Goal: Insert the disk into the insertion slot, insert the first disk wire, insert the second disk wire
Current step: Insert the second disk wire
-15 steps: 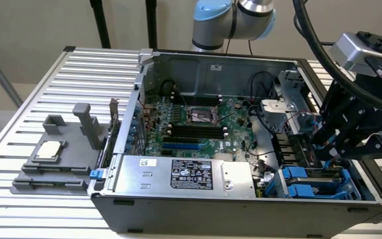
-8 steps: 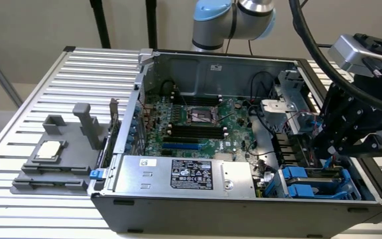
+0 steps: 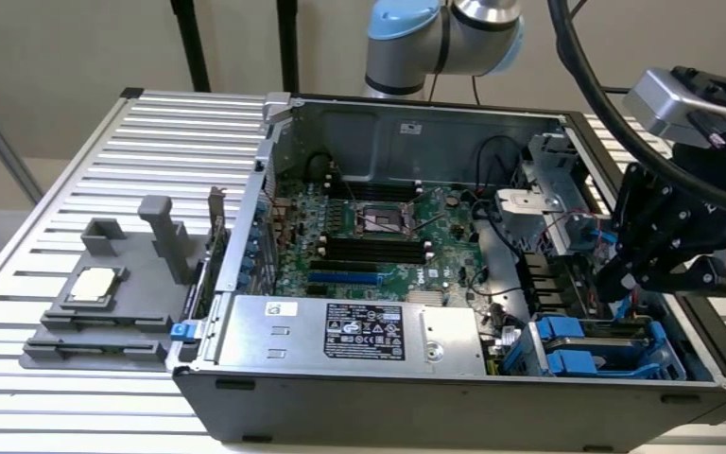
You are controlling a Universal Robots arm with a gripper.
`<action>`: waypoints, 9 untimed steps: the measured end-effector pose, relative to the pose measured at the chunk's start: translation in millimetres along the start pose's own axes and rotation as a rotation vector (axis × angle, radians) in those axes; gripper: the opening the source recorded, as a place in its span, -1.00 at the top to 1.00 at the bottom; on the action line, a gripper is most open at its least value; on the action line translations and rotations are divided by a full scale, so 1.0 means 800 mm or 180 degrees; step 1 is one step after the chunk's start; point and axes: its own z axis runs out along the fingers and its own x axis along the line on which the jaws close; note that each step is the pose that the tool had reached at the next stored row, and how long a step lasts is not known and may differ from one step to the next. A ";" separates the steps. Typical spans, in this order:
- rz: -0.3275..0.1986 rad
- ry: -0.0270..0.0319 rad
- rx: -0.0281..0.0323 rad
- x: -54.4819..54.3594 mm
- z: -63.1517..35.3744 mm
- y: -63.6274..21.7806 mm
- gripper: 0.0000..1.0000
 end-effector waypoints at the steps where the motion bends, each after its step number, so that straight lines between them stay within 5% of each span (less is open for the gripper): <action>1: 0.0000 0.0000 0.0000 0.000 0.000 0.000 0.67; 5: -0.0012 -0.0015 -0.0001 0.004 0.002 0.001 0.67; 9: -0.0041 -0.0080 -0.0003 0.011 0.006 0.002 0.67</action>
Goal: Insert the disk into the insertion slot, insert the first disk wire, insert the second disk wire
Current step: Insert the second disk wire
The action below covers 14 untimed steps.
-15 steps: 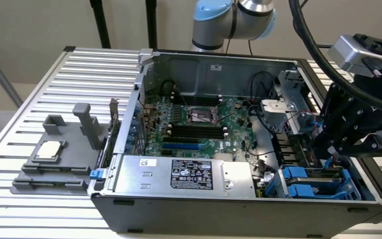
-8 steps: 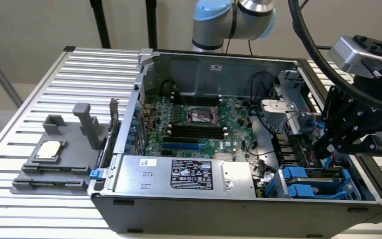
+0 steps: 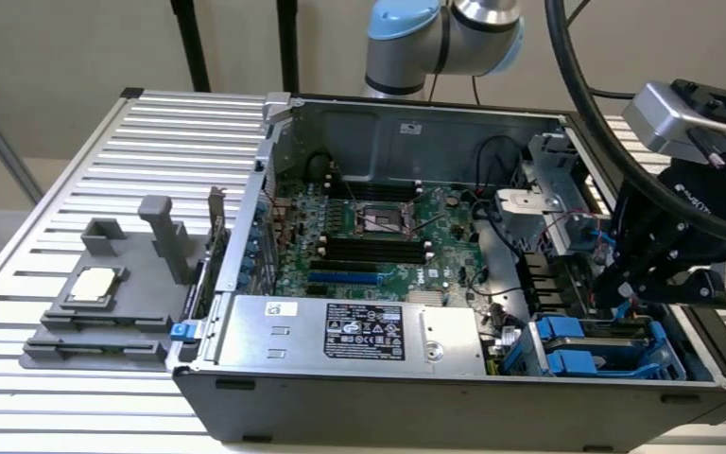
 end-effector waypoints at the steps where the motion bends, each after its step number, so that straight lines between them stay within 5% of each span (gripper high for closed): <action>1: -0.0007 -0.0018 -0.0001 0.001 0.001 0.000 0.67; 6: -0.0024 -0.0060 0.0000 0.008 0.007 -0.002 0.67; 14: -0.0036 -0.0085 0.0000 0.012 0.011 -0.010 0.67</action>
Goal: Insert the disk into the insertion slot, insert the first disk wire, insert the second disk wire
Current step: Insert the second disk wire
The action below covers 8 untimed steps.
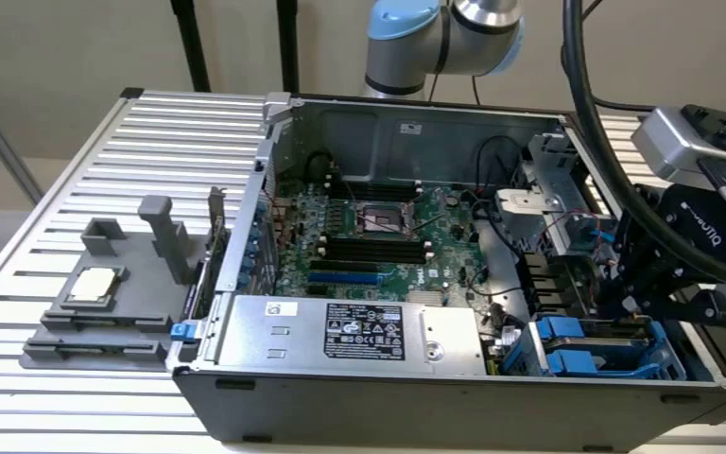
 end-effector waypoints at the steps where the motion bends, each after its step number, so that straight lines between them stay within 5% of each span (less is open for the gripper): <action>1: 0.0000 -0.0001 0.0000 0.002 0.000 0.000 0.67; 4: -0.0003 -0.0017 -0.0001 0.009 0.007 -0.002 0.67; 8: -0.0013 -0.0063 -0.0004 0.009 0.009 -0.004 0.67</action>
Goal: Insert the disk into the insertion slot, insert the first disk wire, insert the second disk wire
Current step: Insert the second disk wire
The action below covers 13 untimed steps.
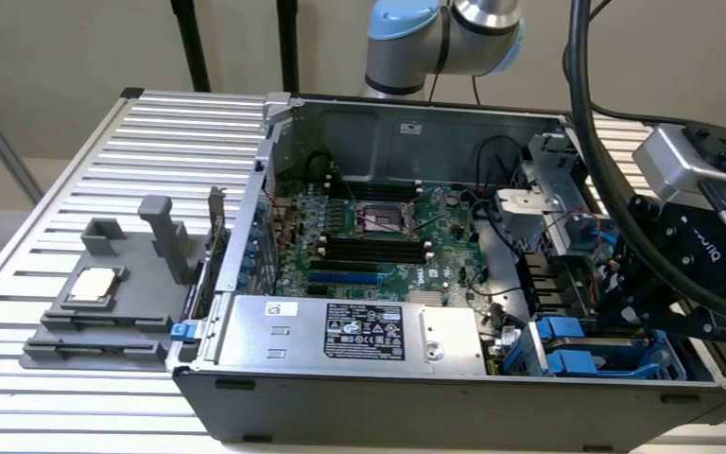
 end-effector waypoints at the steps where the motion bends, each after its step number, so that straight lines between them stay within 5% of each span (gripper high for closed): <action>1: -0.0001 -0.0002 0.0000 0.000 0.000 0.000 0.67; 13: -0.0011 -0.0013 -0.0001 0.000 0.006 -0.003 0.67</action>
